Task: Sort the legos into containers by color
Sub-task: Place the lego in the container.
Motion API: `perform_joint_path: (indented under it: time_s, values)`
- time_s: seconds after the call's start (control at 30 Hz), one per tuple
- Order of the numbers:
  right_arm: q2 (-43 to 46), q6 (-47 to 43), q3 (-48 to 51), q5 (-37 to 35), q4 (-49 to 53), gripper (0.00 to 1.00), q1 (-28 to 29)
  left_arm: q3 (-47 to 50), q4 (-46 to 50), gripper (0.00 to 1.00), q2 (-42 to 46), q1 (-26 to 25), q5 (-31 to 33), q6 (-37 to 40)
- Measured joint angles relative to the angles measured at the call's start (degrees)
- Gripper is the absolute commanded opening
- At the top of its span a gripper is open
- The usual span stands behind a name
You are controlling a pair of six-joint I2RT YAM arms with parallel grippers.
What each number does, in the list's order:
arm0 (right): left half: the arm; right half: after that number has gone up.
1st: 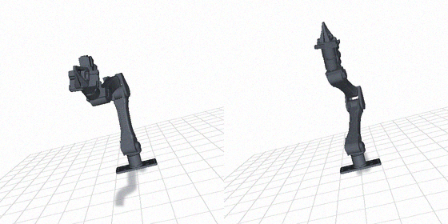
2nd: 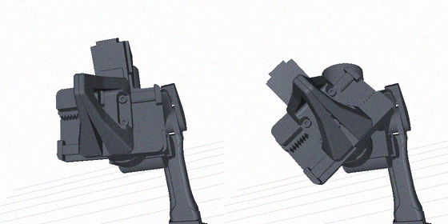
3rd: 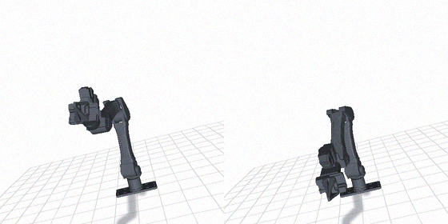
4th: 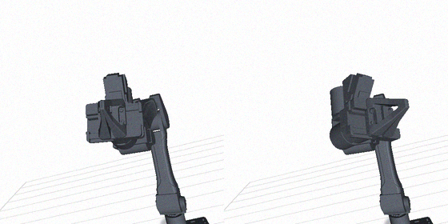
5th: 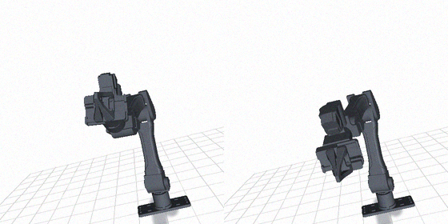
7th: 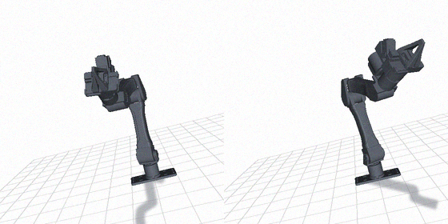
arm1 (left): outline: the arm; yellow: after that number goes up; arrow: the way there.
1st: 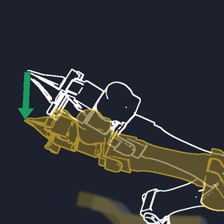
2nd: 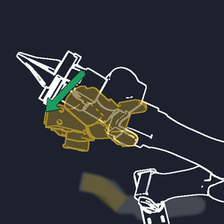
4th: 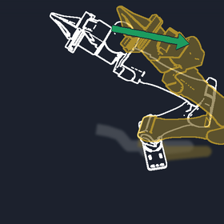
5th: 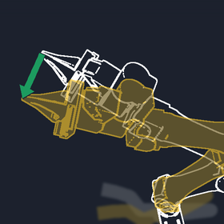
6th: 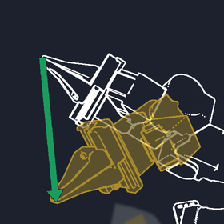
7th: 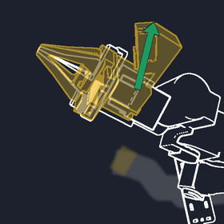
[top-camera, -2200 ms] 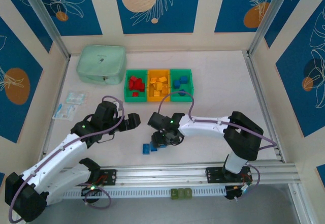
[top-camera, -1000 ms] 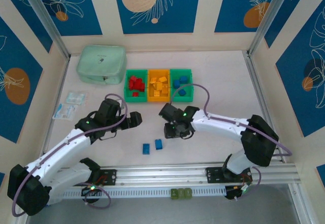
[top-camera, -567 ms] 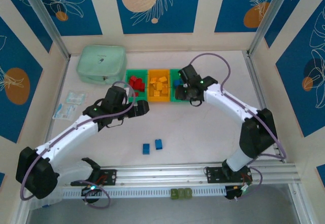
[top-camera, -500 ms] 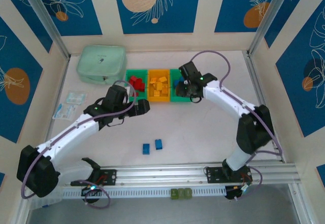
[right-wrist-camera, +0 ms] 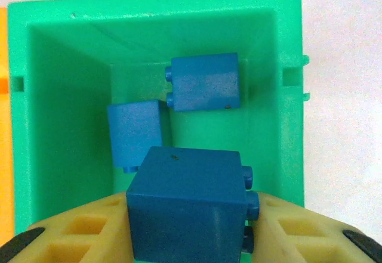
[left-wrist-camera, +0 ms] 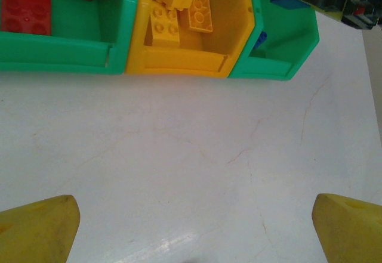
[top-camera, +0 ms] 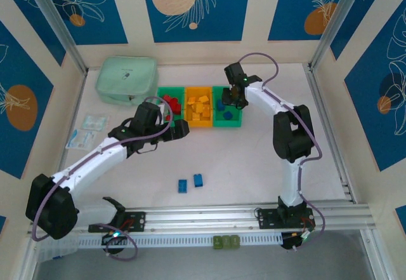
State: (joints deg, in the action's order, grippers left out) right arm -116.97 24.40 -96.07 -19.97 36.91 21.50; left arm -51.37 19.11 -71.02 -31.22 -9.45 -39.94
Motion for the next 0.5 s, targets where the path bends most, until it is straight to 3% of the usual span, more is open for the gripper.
perform_joint_path:
  time_s: [0.13,0.5]
  values:
    - [-1.36,-0.7,-1.44,-0.22,-0.04,0.56,-0.15,-0.02,-0.22,0.99,-0.11,0.26,-0.24,0.0]
    - [-0.96,-1.51,-1.49,-0.48,-0.02,0.58,0.5,-0.15,-0.26,0.99,-0.09,0.85,-0.7,0.0]
